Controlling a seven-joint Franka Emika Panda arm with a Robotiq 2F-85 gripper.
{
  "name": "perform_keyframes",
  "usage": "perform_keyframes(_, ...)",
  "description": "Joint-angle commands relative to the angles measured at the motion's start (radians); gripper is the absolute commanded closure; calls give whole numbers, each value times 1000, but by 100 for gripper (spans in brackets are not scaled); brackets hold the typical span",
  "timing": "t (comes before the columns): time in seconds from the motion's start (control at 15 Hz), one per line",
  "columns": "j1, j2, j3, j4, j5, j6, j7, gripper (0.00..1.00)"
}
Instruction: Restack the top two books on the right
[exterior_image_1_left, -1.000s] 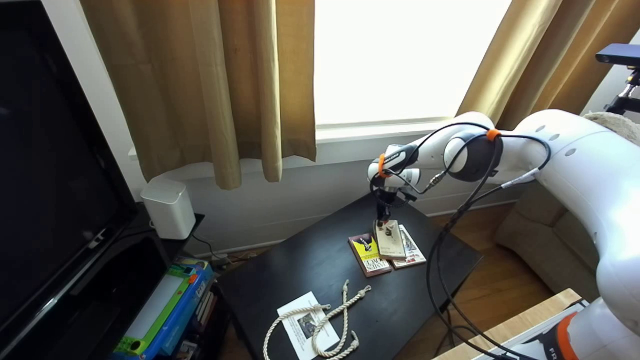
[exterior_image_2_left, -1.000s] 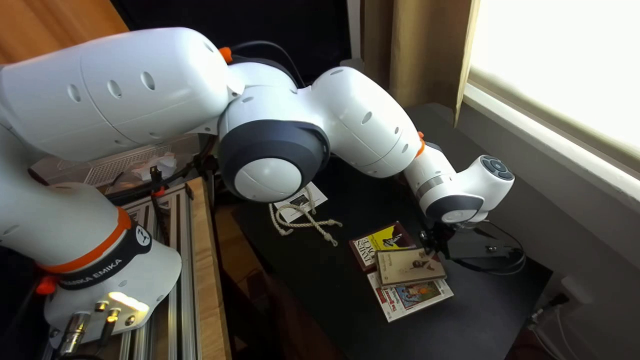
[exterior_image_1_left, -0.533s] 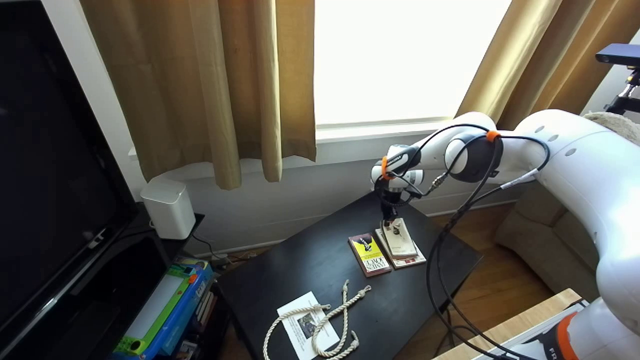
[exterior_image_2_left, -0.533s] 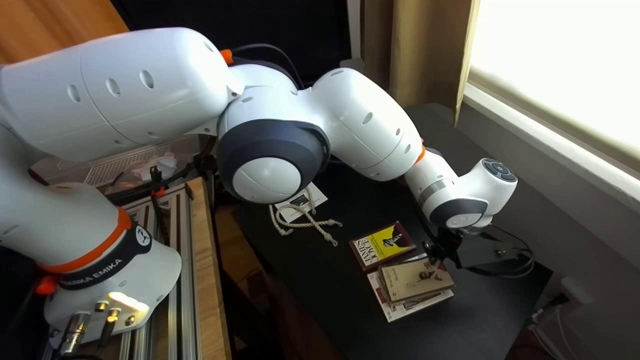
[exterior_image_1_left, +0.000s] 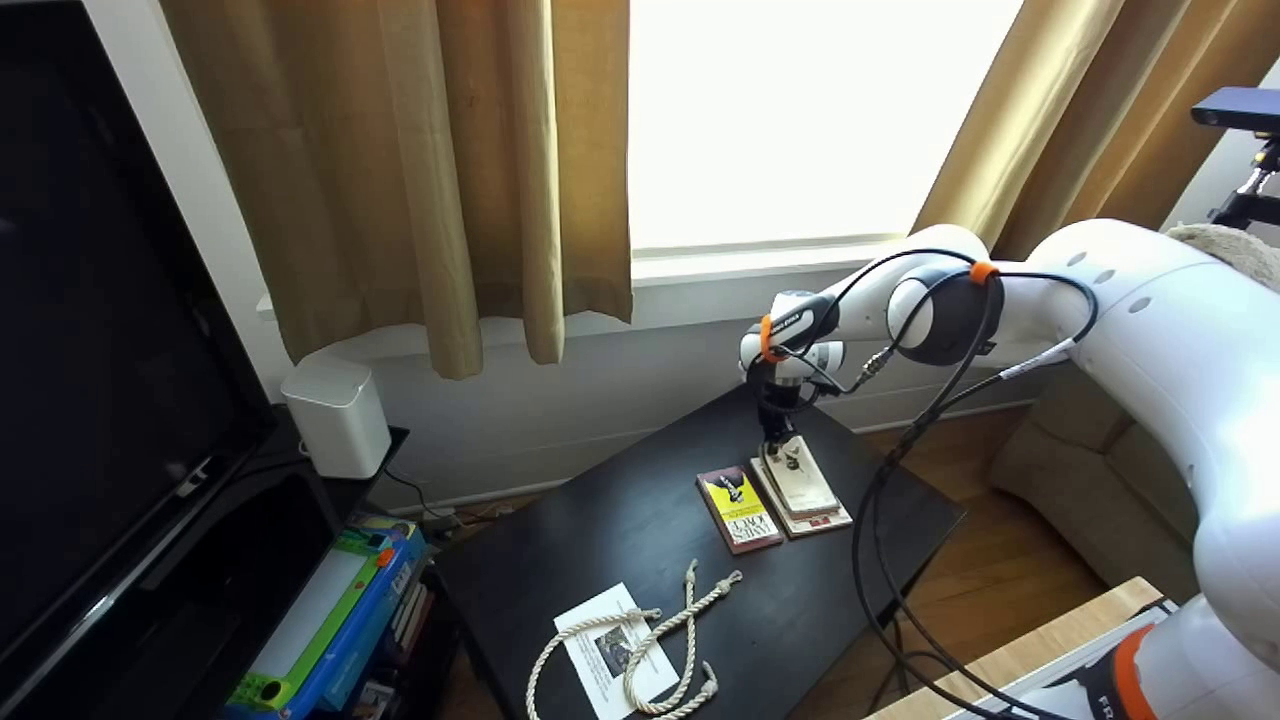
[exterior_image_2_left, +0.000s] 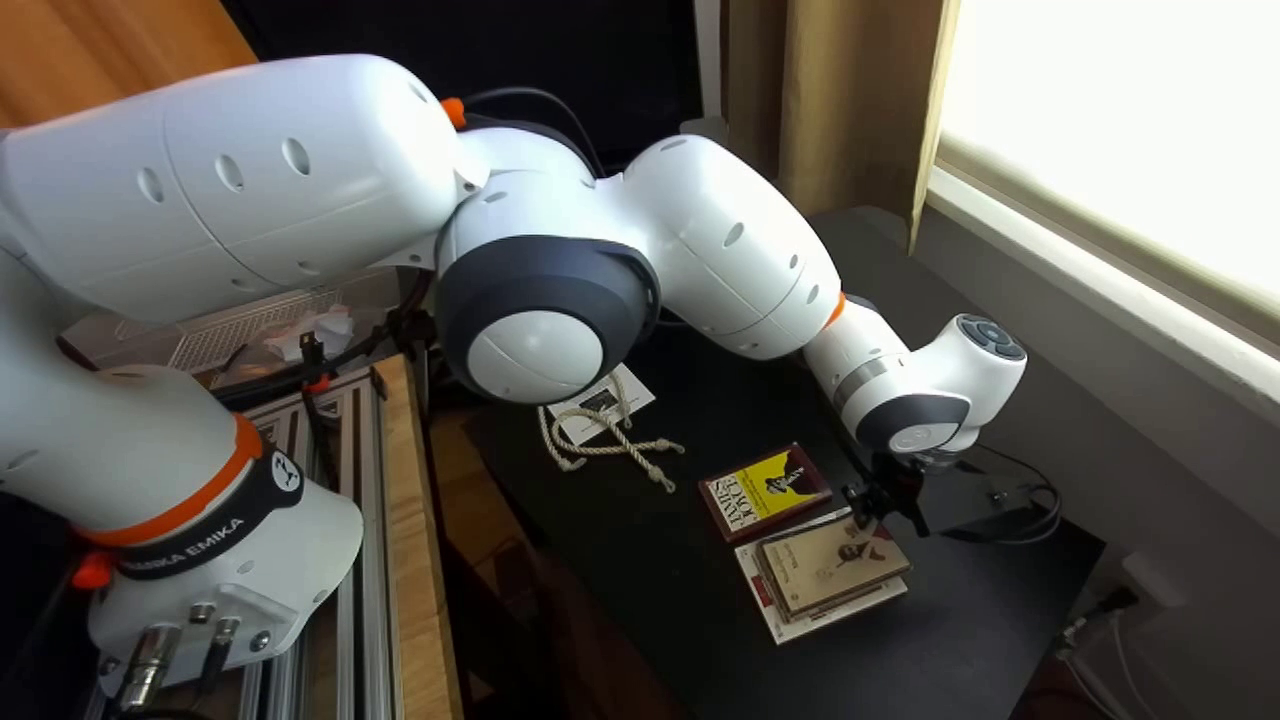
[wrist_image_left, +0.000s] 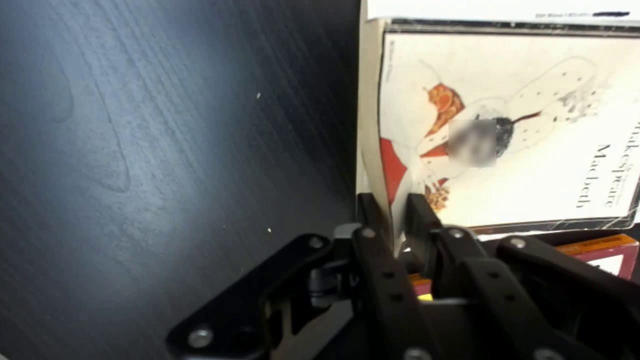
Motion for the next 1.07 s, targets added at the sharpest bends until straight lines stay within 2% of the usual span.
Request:
perform_keyframes(0.0, 8, 9, 1, -15, -5, 9, -2, 95)
perform_keyframes(0.33, 17, 8, -12, -22, -11, 18, 10, 95)
perform_keyframes(0.4, 20, 8, -15, -23, -11, 25, 18, 87)
perform_keyframes(0.47, 16, 8, -10, -23, -8, 27, 15, 56)
perform_keyframes(0.53, 16, -8, -9, -43, -1, 37, 20, 56)
perform_keyframes(0.6, 20, -23, -14, -58, -3, 49, 31, 51)
perform_keyframes(0.87, 31, -85, -19, -125, -7, 92, 47, 20)
perform_keyframes(1.0, 54, -137, -45, -177, -18, 97, 85, 5)
